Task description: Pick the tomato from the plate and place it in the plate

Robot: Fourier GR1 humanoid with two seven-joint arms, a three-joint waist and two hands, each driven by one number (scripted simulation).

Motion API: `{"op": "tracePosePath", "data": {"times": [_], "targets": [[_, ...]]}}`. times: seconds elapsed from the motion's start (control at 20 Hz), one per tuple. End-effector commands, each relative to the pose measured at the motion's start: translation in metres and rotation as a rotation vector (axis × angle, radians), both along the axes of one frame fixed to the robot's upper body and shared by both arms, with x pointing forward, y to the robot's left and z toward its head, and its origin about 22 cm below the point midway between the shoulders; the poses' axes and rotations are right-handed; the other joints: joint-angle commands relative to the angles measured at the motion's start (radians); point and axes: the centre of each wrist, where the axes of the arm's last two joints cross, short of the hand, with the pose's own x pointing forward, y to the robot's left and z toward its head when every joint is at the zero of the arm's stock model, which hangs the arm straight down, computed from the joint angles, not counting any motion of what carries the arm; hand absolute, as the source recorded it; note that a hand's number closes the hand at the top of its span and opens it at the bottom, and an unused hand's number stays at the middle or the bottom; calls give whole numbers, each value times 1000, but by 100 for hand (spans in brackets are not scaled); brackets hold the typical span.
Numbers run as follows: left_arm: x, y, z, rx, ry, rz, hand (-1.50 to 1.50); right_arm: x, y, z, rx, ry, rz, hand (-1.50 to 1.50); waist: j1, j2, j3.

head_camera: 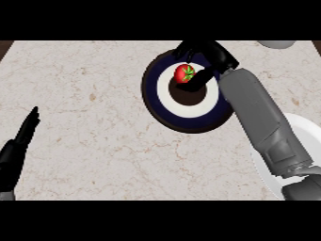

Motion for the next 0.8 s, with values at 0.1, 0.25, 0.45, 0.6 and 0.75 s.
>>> {"op": "tracePosePath", "data": {"times": [0.1, 0.25, 0.45, 0.6, 0.75], "targets": [[3, -8, 3, -8, 6, -7, 0, -3, 2, -24, 98, 1, -26, -150, 1, 1, 0], [3, -5, -2, -10, 5, -11, 0, 6, -1, 3, 294, -3, -83, -150, 2, 2, 1], [-1, -13, -10, -16, 9, -12, 0, 12, -48, 9, 438, -25, -231, -150, 0, 4, 1], [11, -11, 2, 8, -5, -3, 0, 7, -87, -4, 496, 8, -313, -150, -5, 5, 1], [12, -9, 2, 5, -3, -10, 0, 6, -109, -7, 629, 48, -312, -150, 4, 10, 1]]}}
